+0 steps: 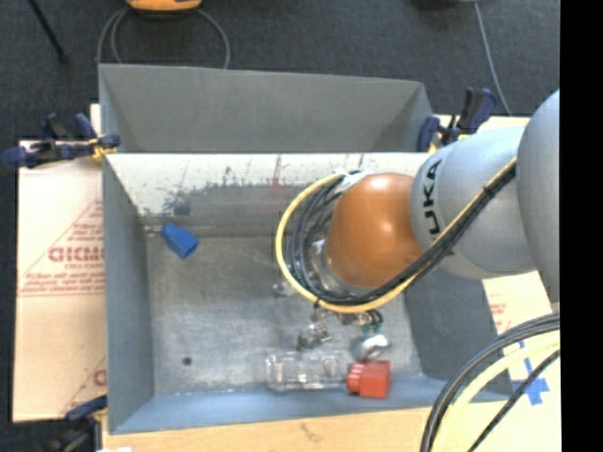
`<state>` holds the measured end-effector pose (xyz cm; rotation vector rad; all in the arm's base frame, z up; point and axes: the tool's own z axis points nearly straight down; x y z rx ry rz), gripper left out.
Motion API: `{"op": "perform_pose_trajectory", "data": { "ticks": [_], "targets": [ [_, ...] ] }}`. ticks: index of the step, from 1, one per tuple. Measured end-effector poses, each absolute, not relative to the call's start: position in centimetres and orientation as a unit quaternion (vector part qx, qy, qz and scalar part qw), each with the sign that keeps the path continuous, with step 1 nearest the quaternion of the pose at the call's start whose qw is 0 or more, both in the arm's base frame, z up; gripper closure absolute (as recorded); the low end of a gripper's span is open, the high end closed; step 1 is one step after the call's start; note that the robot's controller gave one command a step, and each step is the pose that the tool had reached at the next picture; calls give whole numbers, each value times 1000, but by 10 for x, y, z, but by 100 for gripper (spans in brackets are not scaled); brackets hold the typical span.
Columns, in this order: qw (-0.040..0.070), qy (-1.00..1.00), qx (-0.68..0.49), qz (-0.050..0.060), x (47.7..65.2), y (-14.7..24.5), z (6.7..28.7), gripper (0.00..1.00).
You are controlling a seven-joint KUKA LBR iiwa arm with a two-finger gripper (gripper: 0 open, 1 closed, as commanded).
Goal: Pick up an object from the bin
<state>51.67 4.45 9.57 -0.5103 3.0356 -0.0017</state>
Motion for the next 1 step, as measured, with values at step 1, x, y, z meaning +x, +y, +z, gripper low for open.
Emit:
{"op": "perform_pose_trajectory", "data": {
  "ticks": [1],
  "targets": [
    [5, 998, -60, 0, 534, 8, 148, 0]
  ]
}}
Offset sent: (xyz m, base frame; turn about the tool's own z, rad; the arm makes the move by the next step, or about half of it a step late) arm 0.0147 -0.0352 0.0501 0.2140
